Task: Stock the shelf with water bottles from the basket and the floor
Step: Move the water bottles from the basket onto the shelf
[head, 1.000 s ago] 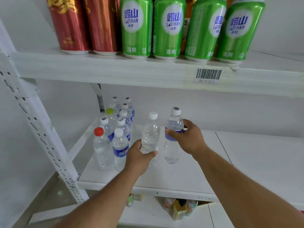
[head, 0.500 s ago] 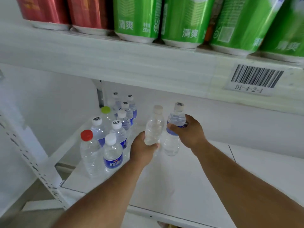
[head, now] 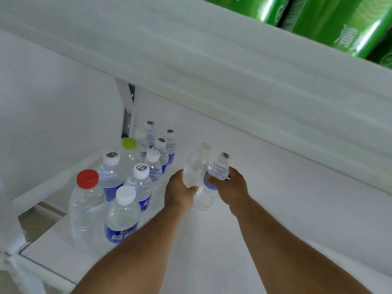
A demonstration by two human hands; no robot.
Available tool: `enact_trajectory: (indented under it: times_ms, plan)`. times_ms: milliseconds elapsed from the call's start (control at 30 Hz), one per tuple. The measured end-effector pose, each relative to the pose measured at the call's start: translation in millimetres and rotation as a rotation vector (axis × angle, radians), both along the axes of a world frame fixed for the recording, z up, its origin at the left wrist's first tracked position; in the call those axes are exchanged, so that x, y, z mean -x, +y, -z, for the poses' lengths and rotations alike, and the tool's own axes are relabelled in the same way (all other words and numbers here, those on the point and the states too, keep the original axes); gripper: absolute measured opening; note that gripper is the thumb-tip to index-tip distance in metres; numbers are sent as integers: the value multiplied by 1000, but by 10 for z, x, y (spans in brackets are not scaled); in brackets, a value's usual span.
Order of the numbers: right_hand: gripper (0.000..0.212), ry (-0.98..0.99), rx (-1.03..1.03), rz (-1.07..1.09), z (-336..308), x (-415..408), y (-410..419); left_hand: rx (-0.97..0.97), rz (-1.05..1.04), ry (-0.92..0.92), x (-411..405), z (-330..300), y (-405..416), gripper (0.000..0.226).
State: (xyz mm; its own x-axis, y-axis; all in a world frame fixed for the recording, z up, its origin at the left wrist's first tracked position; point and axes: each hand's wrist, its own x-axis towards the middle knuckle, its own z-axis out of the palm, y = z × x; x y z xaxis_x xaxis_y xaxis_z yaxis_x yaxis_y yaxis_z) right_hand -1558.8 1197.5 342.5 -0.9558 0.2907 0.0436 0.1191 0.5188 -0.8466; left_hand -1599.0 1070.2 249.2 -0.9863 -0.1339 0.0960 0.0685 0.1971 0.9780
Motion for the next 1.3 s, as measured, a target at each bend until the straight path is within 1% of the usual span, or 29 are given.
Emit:
enact_trajectory:
  times_ms: [100,167,233,267,367,400,433,467,533,633,667,700,733,800,833,867,933,967,1033,1167,1233,1300]
  plan:
    - [6,-45,10,7,82,47,-32,4,-10,-22,80,103,-12,32]
    - [14,-42,6,26,139,83,-22,-19,-7,-32,93,188,-31,35]
    - [17,-69,3,24,138,131,-22,-18,-13,-34,79,229,-58,41]
    - [19,-97,6,16,124,152,-25,14,-21,-35,77,236,-69,45]
    - [21,-124,61,21,99,215,-34,226,-25,-103,75,228,-85,63]
    - [20,-114,77,38,100,226,-33,251,-21,-114,80,219,-84,63]
    - [15,-102,95,54,116,243,-26,238,-14,-109,93,210,-82,60]
    - [15,-105,114,77,119,249,-25,218,-6,-100,113,208,-77,56]
    - [28,-127,171,103,153,288,-5,205,0,-89,163,205,-74,53]
    - [55,-140,185,115,186,359,18,204,-4,-87,228,201,-74,54]
    - [58,-145,180,121,187,383,21,206,-1,-87,253,209,-69,56]
    - [56,-153,169,119,201,413,34,208,4,-91,270,216,-64,59]
    - [49,-171,153,111,196,425,30,207,10,-94,280,227,-58,62]
    - [23,-189,102,95,193,439,31,199,22,-97,290,249,-41,64]
    - [20,-169,77,91,208,453,43,199,30,-103,290,264,-35,66]
    - [23,-143,59,82,207,450,37,204,37,-117,286,279,-34,69]
    - [21,-102,44,58,249,457,60,228,52,-157,264,297,-50,73]
    - [29,-108,44,45,272,446,70,245,57,-176,242,302,-62,75]
    - [53,-156,35,38,303,392,70,271,60,-194,164,289,-77,75]
    - [80,-246,-47,68,351,170,24,261,79,-180,-138,184,-89,72]
    - [80,-278,-92,53,362,-10,-40,301,133,-186,-351,108,-122,72]
    - [75,-291,-179,11,358,-247,-133,409,216,-188,-608,18,-187,73]
